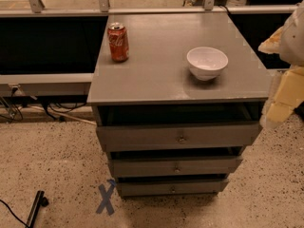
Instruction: Open middle drawer
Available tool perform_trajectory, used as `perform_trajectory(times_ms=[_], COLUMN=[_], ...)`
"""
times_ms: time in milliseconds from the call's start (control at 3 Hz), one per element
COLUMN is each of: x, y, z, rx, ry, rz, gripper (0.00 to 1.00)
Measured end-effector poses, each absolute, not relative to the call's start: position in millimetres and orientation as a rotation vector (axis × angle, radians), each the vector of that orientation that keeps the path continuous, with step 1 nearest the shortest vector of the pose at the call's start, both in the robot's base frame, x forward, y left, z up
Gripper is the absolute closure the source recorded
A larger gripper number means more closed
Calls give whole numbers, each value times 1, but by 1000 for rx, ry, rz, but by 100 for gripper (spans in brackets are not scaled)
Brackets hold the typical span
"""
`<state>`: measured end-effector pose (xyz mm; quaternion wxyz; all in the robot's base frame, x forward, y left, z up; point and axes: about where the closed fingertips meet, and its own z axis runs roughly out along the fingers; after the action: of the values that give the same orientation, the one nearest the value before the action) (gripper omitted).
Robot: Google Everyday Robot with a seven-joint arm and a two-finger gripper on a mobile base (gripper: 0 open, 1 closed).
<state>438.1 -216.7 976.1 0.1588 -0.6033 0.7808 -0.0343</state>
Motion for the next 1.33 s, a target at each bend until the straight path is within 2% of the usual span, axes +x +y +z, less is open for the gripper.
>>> perform_trajectory(times_ms=[1000,1333], x=[435,405], y=[-210,-176], z=[954,920], rx=[-1705,-1693], ry=[2220,2100], rz=[-60,46], gripper=[0,0])
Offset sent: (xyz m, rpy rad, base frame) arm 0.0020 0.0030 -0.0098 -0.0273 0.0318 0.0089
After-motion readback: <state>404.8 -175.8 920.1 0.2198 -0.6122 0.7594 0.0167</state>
